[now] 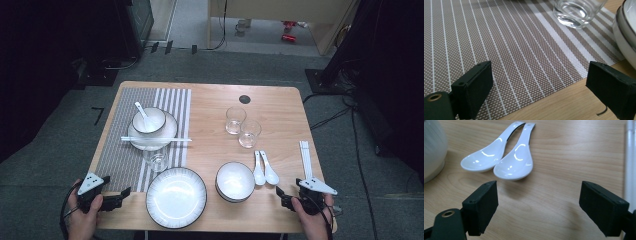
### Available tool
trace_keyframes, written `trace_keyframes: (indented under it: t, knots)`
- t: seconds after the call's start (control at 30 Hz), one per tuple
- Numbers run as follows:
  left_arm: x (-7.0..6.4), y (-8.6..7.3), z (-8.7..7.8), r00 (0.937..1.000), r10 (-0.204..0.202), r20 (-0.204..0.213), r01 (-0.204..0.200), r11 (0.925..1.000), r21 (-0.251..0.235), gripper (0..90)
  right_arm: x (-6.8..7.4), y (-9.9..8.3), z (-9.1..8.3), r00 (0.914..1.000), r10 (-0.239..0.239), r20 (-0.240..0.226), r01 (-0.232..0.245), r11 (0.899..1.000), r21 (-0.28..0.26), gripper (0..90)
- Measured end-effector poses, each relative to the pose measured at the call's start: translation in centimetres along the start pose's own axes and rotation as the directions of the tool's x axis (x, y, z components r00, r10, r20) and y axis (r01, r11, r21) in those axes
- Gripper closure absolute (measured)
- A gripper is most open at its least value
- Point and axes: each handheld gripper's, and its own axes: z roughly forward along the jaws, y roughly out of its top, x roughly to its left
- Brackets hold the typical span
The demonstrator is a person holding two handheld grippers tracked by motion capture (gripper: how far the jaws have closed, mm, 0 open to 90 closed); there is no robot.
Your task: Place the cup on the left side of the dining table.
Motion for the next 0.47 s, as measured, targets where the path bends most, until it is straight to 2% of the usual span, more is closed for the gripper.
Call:
trace_keyframes:
  t: [0.13, 0.47]
  knots:
    - [0.04, -0.03, 0.08, 1.0, -0.003, 0.0, 0.003, 1.0, 0.008, 7.4, 0.51, -0.2, 0.64, 0.9999, -0.014, -0.005, 0.014, 1.0, 0.022, 16.0]
    - [0.05, -0.02, 0.18, 1.0, -0.002, -0.004, 0.002, 0.9999, 0.017, 7.4, 0.52, -0.21, 0.62, 0.9999, -0.012, -0.002, 0.012, 1.0, 0.019, 16.1]
